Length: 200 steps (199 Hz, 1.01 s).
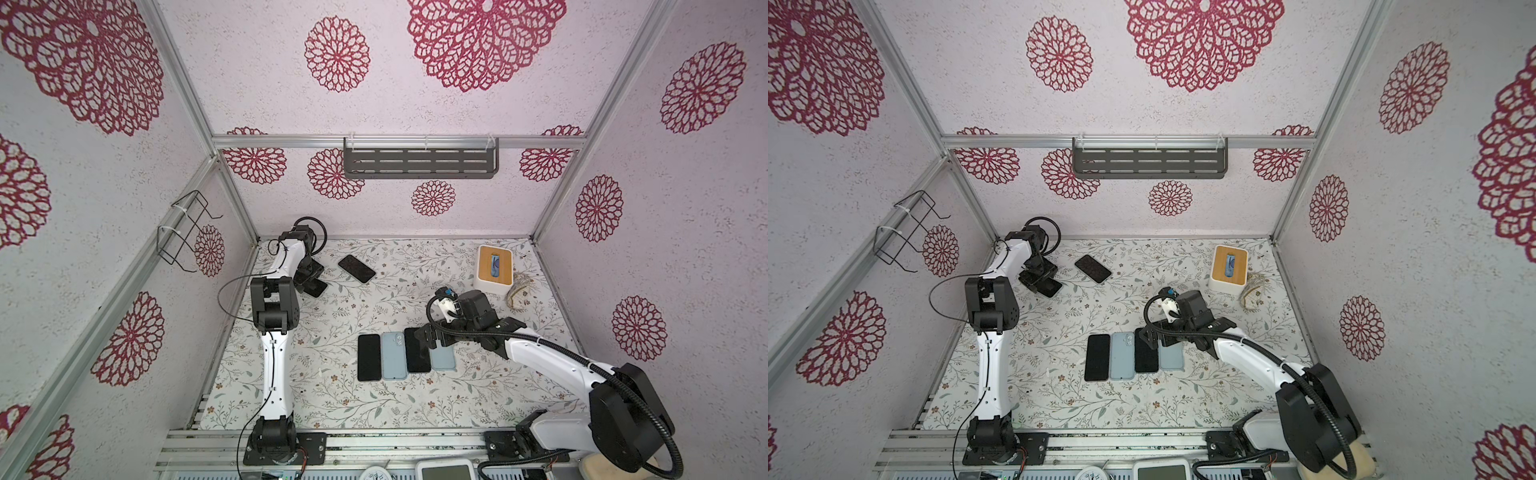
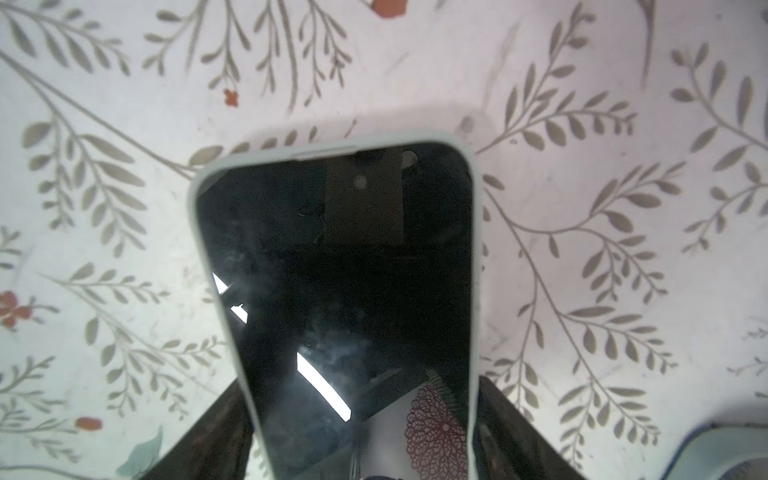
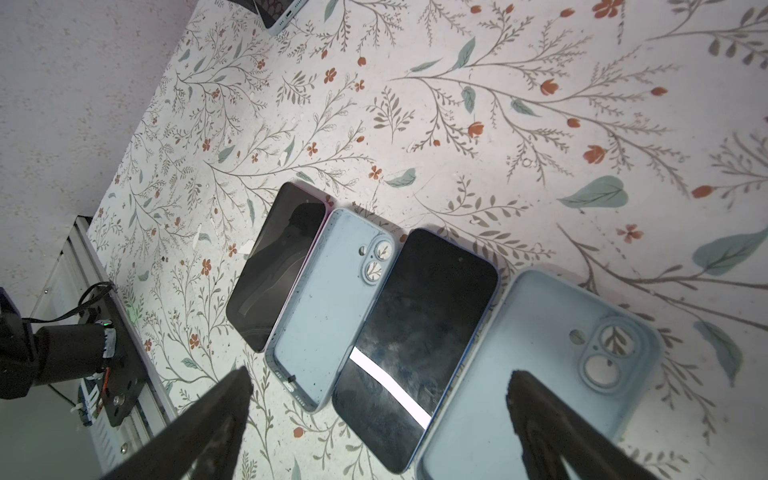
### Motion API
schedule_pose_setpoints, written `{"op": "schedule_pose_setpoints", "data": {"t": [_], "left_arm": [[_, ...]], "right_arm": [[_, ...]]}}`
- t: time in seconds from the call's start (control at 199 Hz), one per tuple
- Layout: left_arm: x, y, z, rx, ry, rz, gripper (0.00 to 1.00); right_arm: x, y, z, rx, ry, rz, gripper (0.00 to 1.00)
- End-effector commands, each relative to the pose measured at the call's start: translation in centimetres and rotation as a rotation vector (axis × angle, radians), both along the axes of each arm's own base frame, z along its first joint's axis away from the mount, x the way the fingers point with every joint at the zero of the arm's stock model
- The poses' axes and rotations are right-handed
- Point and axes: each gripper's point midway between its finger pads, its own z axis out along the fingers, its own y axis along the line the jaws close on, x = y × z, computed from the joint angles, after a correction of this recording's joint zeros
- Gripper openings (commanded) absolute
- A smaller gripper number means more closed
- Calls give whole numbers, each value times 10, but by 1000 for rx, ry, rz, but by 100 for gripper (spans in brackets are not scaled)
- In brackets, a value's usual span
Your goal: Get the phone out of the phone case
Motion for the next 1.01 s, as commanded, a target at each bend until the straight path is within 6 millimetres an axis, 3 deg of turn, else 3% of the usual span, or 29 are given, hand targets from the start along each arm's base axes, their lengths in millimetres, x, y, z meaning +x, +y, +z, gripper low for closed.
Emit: {"op": "schedule_pose_setpoints", "data": {"t": [0.0, 0.151, 0.408, 0.634, 0.8, 1.001], "left_arm": [[5, -12, -27, -80, -27, -45, 68], [1, -23, -24, -129, -67, -88, 64], [-17, -28, -29, -121, -30, -141, 66], [-24, -37, -34, -143, -16, -187, 58], [-21, -51, -21, -177, -84, -246, 54], [-21, -70, 0, -264, -213, -275, 51]], "right_arm": [[3, 8, 22, 38, -51, 32, 99], [2, 11, 31, 75, -55, 31, 99], [1, 11, 34, 87, -54, 21, 99], [0, 10, 33, 87, -51, 19, 99], [5, 22, 41, 173, -18, 8, 99], [23, 44, 68, 328, -5, -22, 99]]}}
